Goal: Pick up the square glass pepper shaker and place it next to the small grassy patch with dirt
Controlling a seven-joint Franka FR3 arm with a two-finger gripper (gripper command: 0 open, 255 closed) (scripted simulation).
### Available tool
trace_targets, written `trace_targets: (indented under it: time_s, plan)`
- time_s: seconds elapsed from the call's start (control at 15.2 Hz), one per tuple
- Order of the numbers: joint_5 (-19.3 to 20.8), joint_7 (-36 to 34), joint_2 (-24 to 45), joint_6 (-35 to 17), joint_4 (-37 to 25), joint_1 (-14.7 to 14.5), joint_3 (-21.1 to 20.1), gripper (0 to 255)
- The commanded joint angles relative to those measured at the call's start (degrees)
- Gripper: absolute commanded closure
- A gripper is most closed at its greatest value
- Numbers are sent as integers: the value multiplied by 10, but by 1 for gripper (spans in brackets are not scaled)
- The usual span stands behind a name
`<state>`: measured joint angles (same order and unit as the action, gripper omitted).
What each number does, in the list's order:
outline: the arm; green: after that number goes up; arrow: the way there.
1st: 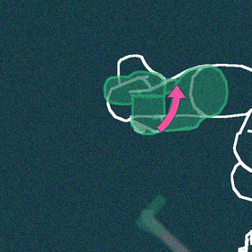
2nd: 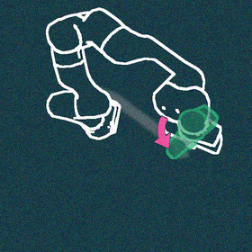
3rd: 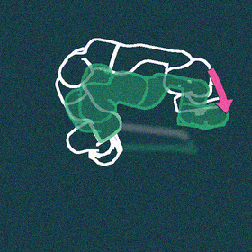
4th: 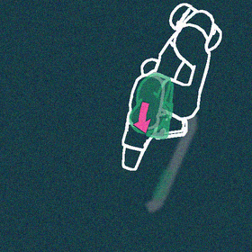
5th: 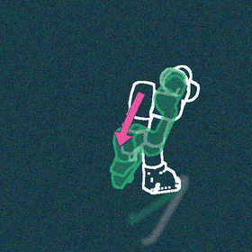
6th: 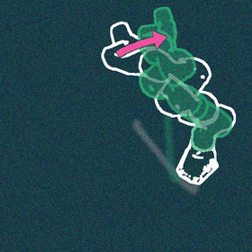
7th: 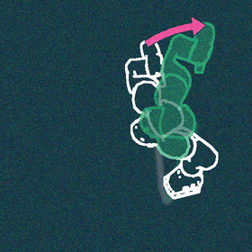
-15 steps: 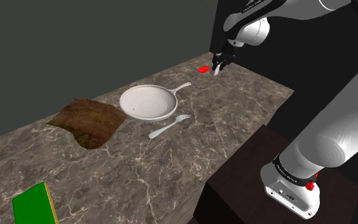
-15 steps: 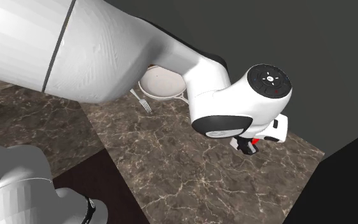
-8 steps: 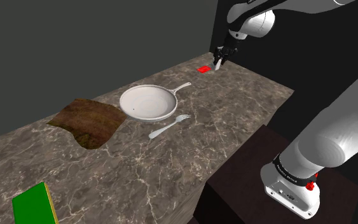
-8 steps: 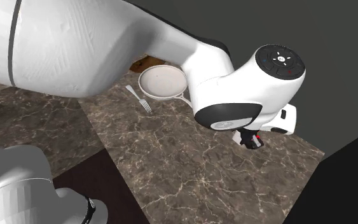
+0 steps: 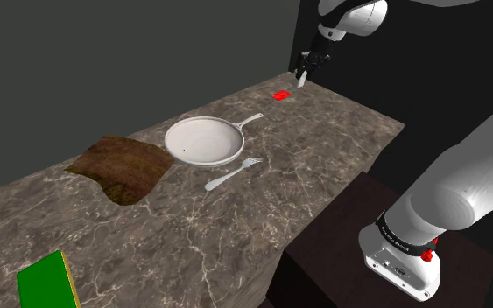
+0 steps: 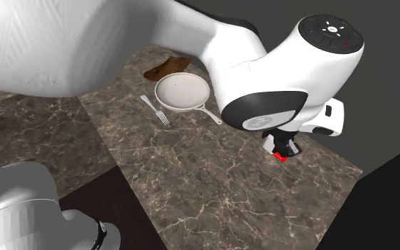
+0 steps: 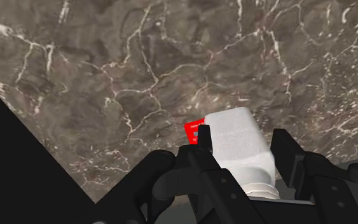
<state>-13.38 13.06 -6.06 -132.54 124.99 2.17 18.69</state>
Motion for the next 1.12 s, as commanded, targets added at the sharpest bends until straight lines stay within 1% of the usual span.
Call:
trace_targets:
  time_s: [0.0,0.92,0.99,1.06]
  plan:
    - [6,-6,-7,15,-8,1,0,255]
    - [31,-38,-32,117,-91,4,-4,255]
    - [31,-38,-32,119,-92,4,-4,255]
    - [37,-54,-46,115,-77,0,-13,255]
